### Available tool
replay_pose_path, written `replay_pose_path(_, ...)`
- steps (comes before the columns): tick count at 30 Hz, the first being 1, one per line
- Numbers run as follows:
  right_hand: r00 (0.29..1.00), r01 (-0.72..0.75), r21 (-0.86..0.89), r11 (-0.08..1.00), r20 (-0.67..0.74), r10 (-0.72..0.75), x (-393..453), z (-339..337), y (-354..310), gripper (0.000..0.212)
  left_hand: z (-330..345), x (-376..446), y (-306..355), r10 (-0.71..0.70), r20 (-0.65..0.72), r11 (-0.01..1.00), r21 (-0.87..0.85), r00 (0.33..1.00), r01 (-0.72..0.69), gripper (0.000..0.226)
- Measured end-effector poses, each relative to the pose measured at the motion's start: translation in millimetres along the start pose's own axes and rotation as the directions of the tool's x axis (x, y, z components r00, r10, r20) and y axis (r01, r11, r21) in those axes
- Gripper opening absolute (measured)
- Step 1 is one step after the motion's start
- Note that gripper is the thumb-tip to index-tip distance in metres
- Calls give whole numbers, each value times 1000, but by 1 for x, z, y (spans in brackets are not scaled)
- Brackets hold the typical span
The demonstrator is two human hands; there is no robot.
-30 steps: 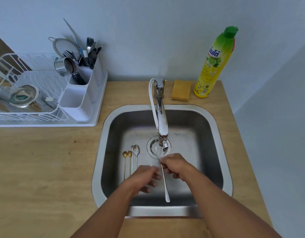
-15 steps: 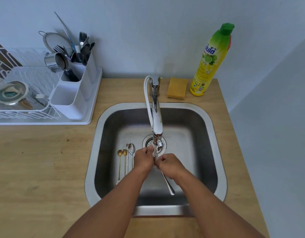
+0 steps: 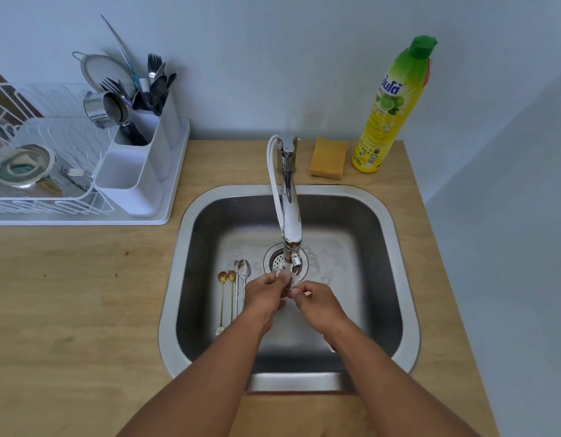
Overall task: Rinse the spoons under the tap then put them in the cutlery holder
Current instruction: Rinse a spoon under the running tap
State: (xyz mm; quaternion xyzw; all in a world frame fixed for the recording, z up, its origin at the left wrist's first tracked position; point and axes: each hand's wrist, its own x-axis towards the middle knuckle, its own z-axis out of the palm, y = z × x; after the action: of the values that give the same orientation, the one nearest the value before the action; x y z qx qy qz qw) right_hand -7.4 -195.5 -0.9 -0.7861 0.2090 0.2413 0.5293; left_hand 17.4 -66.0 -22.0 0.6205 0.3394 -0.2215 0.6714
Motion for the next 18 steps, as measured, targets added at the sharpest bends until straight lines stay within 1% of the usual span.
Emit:
replay_pose_path(3,999,34,-41,999,24,-33,-1,-8,2,21,3,-5,-1,17,-31,1000,12,999,-17,21)
replay_pose_path(7,995,69,-110,992,78,-60,-1,-21,5,18,4,-14,-8,18,22,999,-37,1000,-17,30)
replay_pose_path(12,988,107,-176,979,125,-86,-1,-30,10,18,2,-22,-20,16,69,1000,-21,998,-15,19)
replay_pose_path(16,979,130,-162,978,180,-100,-1,-34,12,15,5,-26,-21,-22,19,997,-71,1000,23,6)
replay_pose_path(18,972,143,-182,973,210,-103,-2,-36,10,17,9,-28,-19,-40,-40,997,-75,998,37,18)
